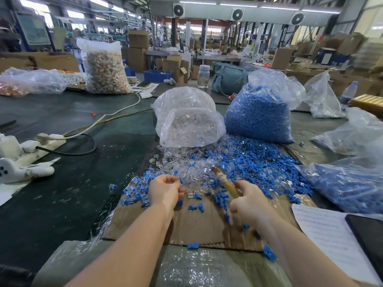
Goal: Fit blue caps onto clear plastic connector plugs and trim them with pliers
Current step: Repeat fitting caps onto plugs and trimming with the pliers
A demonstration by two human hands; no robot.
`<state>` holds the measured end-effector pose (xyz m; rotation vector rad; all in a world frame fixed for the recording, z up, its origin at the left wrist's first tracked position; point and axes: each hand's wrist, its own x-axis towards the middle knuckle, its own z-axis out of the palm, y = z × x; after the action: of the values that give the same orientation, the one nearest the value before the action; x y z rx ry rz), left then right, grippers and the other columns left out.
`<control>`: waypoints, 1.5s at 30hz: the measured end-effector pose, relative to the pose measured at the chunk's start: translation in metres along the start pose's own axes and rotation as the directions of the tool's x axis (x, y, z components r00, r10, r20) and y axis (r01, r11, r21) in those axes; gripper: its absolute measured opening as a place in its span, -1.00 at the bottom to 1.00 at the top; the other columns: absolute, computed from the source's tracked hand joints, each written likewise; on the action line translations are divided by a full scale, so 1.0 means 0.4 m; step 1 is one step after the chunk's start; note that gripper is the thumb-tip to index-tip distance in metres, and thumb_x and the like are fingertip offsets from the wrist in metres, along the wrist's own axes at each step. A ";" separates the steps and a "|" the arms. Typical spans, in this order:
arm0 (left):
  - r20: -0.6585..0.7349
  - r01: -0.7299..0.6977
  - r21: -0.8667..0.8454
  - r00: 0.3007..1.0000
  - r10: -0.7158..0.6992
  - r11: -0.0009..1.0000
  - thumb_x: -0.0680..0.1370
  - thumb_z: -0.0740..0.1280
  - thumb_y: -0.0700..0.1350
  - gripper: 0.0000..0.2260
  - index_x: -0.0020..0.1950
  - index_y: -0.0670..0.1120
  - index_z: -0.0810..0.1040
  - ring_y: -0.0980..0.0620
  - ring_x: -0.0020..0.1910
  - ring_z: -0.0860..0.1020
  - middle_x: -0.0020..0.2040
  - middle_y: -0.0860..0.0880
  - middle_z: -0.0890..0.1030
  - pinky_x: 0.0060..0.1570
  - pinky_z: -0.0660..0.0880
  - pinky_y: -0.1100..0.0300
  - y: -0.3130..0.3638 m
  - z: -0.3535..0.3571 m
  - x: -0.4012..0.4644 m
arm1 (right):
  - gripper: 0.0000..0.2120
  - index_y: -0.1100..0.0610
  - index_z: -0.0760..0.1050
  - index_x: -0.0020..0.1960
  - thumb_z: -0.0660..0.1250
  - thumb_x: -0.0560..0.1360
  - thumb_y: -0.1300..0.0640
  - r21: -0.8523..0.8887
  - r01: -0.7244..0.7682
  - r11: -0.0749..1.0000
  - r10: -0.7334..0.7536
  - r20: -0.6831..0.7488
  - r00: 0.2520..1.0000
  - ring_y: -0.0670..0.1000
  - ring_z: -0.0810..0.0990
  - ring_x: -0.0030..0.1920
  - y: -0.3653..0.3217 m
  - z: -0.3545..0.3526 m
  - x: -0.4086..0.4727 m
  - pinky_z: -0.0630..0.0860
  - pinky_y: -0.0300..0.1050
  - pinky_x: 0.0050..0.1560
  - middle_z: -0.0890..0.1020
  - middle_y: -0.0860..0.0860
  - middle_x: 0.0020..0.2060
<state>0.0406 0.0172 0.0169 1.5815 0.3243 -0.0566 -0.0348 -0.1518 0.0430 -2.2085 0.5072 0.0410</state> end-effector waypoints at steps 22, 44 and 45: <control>0.160 -0.444 0.574 0.885 0.438 0.688 0.57 0.26 -0.21 -0.69 0.32 -0.11 0.46 0.10 0.22 0.45 0.30 0.01 0.47 0.12 0.20 0.42 -0.073 -0.007 -0.043 | -0.40 0.07 0.29 0.35 0.20 0.47 -0.30 -0.610 -0.235 0.757 -0.022 -0.383 0.923 0.17 0.37 0.24 0.140 -0.045 0.048 0.36 0.04 0.18 0.40 0.15 0.23; 0.248 -0.598 0.566 0.780 0.574 0.567 0.56 0.29 -0.15 -0.68 0.31 -0.02 0.47 0.18 0.26 0.37 0.29 0.12 0.46 0.25 0.24 0.37 -0.101 -0.023 -0.084 | -0.40 0.00 0.15 0.48 -0.10 0.55 -0.29 -0.588 -0.227 0.777 -0.013 -0.375 0.927 0.17 0.24 0.37 0.158 -0.046 0.035 0.20 0.09 0.33 0.31 0.15 0.37; 0.250 -0.603 0.567 0.775 0.580 0.561 0.55 0.30 -0.15 -0.69 0.30 -0.02 0.48 0.19 0.26 0.37 0.28 0.11 0.46 0.25 0.22 0.39 -0.102 -0.027 -0.090 | -0.41 0.00 0.16 0.48 -0.10 0.56 -0.27 -0.589 -0.215 0.779 -0.029 -0.376 0.926 0.16 0.24 0.38 0.155 -0.046 0.027 0.20 0.08 0.34 0.31 0.14 0.38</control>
<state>-0.0053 0.0216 -0.0139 2.2860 -0.3288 0.3795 -0.0507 -0.2041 0.0067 -2.8639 0.9216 -0.1832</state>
